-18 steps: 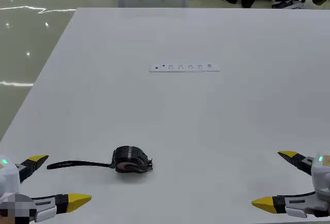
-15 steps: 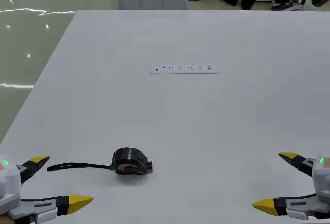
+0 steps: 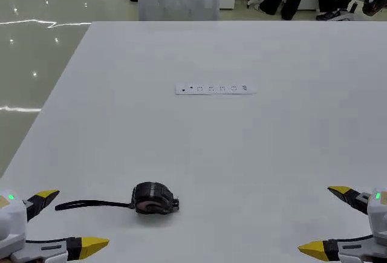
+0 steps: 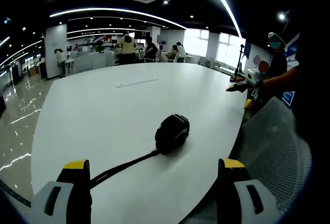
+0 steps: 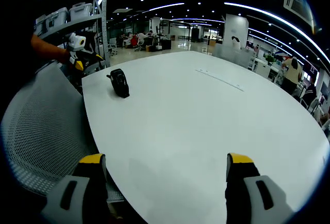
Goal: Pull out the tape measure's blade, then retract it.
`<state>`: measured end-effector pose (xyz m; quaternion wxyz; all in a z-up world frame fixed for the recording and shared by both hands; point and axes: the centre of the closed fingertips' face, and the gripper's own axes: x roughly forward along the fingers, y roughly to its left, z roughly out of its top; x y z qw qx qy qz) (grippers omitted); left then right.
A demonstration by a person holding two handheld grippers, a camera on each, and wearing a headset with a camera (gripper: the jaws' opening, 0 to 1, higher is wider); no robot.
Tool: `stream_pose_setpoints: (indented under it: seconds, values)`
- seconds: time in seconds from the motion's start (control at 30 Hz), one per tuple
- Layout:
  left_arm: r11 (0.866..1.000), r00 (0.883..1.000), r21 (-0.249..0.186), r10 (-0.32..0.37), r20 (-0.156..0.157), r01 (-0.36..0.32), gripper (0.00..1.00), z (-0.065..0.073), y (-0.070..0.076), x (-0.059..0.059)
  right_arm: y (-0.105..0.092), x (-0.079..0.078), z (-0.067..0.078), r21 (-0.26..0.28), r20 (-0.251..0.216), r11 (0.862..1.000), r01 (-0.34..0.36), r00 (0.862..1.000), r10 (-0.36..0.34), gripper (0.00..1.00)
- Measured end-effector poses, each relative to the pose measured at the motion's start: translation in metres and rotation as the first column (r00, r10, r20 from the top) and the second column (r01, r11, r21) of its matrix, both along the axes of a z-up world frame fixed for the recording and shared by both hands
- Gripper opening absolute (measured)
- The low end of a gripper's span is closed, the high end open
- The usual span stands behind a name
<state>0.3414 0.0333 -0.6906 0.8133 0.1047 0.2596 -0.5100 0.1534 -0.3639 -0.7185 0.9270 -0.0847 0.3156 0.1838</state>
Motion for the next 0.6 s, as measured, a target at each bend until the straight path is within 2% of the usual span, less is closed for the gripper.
stream_pose_setpoints:
  seconds: [0.3,0.6]
  values:
    - [0.999,1.0,0.028,-0.027,-0.004,0.027,0.99,-0.003,-0.002,-0.003,0.001,0.003,-0.002,-0.002,-0.002,1.0,-0.006,1.0,0.006,0.98]
    - [0.993,0.995,0.063,-0.098,0.001,0.097,0.99,0.003,-0.018,0.004,0.008,0.016,0.003,-0.007,0.0,1.0,-0.03,1.0,0.03,0.98]
